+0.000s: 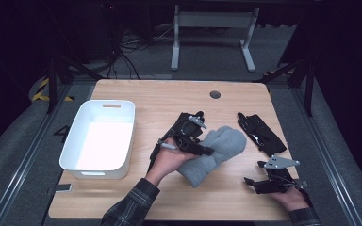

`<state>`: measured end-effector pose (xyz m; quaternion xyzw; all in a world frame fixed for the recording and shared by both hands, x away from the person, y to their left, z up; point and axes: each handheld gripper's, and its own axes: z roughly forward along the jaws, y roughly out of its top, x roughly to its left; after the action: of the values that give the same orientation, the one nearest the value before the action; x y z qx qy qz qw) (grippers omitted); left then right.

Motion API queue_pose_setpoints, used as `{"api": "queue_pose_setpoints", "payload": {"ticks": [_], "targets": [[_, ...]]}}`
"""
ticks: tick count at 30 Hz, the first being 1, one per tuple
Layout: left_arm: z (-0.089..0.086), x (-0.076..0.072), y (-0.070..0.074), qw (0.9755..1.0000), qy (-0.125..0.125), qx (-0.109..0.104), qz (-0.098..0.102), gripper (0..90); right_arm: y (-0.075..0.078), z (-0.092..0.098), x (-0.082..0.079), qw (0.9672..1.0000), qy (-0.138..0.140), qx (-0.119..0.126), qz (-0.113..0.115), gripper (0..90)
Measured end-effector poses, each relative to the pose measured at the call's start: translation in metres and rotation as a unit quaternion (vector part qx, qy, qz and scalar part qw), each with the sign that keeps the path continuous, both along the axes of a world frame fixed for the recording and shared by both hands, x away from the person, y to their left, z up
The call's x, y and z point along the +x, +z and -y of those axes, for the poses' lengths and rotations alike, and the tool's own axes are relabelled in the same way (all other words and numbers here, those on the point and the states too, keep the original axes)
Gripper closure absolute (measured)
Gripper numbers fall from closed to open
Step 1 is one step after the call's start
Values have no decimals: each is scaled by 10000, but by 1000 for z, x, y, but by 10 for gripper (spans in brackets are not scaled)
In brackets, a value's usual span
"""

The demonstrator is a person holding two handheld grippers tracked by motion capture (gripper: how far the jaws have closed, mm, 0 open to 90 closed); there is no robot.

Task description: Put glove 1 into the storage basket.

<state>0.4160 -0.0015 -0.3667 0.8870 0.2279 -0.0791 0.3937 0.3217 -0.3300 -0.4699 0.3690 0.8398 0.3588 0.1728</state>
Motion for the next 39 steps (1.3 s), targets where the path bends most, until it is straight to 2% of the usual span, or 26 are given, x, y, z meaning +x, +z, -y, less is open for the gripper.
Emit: {"api": "queue_pose_setpoints", "payload": {"ticks": [13, 22, 30, 39], "targets": [[-30, 5, 24, 9995, 263, 84, 175, 693, 0, 0, 0, 10000, 5, -1, 1, 124], [-58, 9, 41, 9980, 545, 117, 313, 691, 0, 0, 0, 10000, 21, -18, -4, 112], [-95, 13, 58, 9951, 890, 115, 421, 691, 0, -1, 0, 10000, 30, -21, -8, 107], [-140, 13, 72, 9900, 1317, 134, 484, 691, 0, -1, 0, 10000, 31, -21, -8, 107]]}}
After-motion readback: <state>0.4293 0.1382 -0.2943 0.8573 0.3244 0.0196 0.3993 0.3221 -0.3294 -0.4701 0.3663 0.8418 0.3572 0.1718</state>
